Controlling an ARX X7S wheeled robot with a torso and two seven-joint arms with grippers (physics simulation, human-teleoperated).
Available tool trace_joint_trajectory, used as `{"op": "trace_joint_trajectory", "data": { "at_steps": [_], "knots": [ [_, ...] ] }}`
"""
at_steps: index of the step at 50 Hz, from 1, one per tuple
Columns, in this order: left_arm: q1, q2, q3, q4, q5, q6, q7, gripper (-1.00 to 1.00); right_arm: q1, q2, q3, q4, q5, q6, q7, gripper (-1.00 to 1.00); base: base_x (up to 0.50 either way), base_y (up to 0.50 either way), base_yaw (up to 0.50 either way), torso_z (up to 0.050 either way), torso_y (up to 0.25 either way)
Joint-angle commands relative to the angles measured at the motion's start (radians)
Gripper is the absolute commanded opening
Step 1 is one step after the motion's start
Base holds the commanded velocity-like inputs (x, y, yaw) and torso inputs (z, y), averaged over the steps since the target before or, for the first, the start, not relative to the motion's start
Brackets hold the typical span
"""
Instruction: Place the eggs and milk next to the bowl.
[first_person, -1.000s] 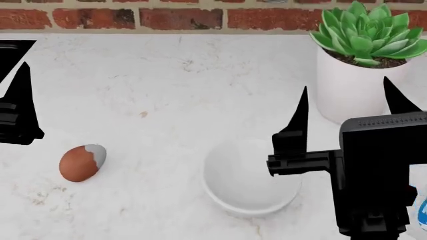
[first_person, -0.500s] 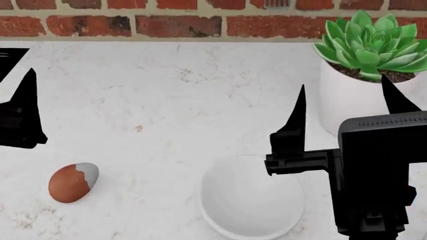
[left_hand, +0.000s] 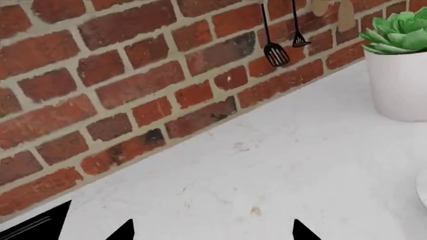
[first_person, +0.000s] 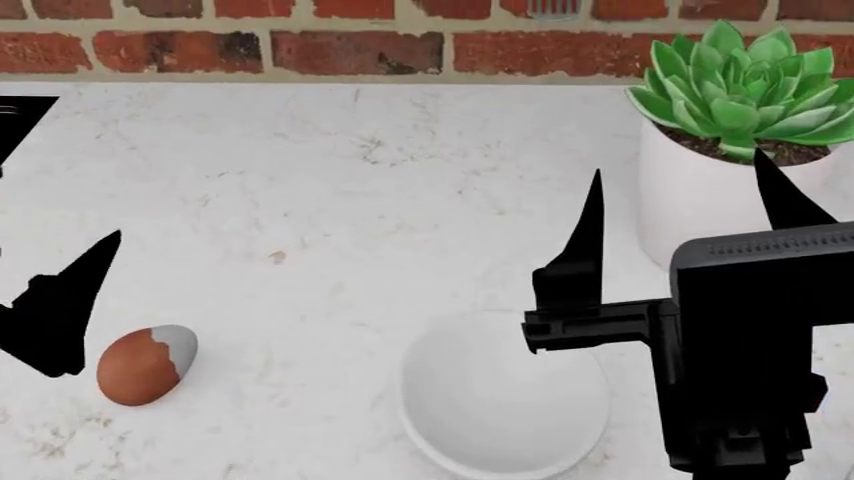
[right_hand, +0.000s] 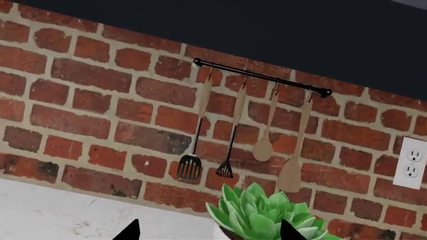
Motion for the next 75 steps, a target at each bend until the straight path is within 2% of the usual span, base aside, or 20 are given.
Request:
{"op": "trace_joint_trajectory", "data": {
  "at_steps": [1, 11, 29, 75],
  "knots": [
    [-0.071, -0.079, 0.1, -0.03, 0.022, -0.096, 0.151, 1.0, -0.007, -0.011, 0.032, -0.011, -0.01, -0.001, -0.021, 1.0, 0.0, 0.0, 0.0, 0.0, 0.0],
    [-0.143, -0.128, 0.203, -0.075, 0.052, -0.114, 0.246, 1.0, -0.009, -0.012, 0.027, -0.005, -0.011, -0.01, -0.018, 1.0, 0.0, 0.0, 0.0, 0.0, 0.0],
    [-0.137, -0.189, 0.222, -0.048, 0.02, -0.098, 0.337, 1.0, -0.018, -0.008, 0.021, -0.007, -0.009, -0.013, -0.012, 1.0, 0.0, 0.0, 0.0, 0.0, 0.0],
    [-0.131, -0.056, 0.41, -0.3, 0.165, 0.063, 0.381, 1.0, -0.006, 0.002, 0.015, -0.021, 0.001, 0.015, 0.009, 1.0, 0.0, 0.0, 0.0, 0.0, 0.0]
  ]
}}
